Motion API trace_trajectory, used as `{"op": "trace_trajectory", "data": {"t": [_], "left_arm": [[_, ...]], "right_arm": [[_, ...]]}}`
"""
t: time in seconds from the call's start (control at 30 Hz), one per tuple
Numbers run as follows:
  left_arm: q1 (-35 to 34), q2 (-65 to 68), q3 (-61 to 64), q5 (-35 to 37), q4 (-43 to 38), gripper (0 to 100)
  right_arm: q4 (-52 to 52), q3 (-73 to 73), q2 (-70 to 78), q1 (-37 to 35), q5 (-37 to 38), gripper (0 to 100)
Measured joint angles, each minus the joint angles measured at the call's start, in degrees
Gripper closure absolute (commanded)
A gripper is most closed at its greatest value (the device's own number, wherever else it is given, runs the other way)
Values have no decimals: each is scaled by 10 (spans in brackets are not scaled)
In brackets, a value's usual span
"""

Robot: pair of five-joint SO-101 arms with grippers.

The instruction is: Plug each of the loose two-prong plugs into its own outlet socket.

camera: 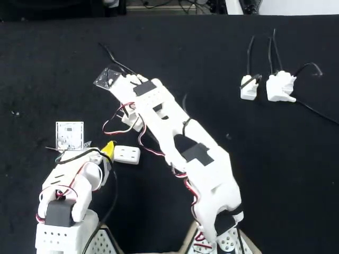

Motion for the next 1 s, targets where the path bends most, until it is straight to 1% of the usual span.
{"op": "trace_trajectory", "data": {"t": [0.07, 0.27, 0.37, 0.53, 0.6, 0.67, 0.7, 0.83, 1.0], "left_arm": [[0, 0, 0, 0, 0, 790], [0, 0, 0, 0, 0, 790], [0, 0, 0, 0, 0, 790], [0, 0, 0, 0, 0, 790], [0, 0, 0, 0, 0, 790], [0, 0, 0, 0, 0, 790], [0, 0, 0, 0, 0, 790], [0, 0, 0, 0, 0, 790], [0, 0, 0, 0, 0, 790]], "right_arm": [[0, 0, 0, 0, 0, 827], [-2, 0, 0, -11, -1, 825], [-19, 0, 0, -20, -1, 825], [-28, -7, 33, -24, 0, 828], [-28, -13, 38, -24, -1, 882], [-29, -13, 39, -24, -1, 994], [-32, -15, 39, -22, -1, 981], [-32, -18, 37, -11, -1, 988], [15, -15, -5, -12, 0, 988]]}}
